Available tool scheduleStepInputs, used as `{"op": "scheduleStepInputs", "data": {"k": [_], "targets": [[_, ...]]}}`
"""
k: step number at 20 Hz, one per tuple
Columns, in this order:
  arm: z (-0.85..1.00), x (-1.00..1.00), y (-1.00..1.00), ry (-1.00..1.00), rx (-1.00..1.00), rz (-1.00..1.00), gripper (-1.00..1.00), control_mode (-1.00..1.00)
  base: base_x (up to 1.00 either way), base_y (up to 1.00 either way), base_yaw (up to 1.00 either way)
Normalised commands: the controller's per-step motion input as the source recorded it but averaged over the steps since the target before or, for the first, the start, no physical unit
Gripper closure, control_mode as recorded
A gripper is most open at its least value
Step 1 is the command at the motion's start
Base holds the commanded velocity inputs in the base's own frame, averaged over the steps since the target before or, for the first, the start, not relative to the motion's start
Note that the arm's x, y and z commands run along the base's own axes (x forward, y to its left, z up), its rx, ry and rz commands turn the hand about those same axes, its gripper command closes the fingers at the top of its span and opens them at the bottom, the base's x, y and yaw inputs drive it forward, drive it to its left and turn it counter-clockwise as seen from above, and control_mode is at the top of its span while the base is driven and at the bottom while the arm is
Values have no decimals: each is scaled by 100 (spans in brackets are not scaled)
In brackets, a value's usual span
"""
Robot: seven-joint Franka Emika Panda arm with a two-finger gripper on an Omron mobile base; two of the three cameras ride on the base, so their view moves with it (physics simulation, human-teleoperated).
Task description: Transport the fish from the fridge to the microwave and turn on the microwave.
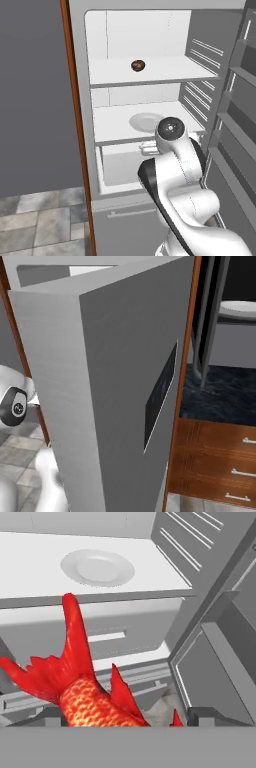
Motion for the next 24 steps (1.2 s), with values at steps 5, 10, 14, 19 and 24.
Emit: {"op": "scheduleStepInputs", "data": {"k": [5,10,14,19,24], "targets": [[0,0,0,0,0,0,100,100,-61,12,-10],[0,0,0,0,0,0,100,100,-63,14,-15],[0,0,0,0,0,0,100,100,-64,20,-17],[0,0,0,0,0,0,100,100,-61,27,-17],[0,0,0,0,0,0,100,100,-58,36,-14]]}}
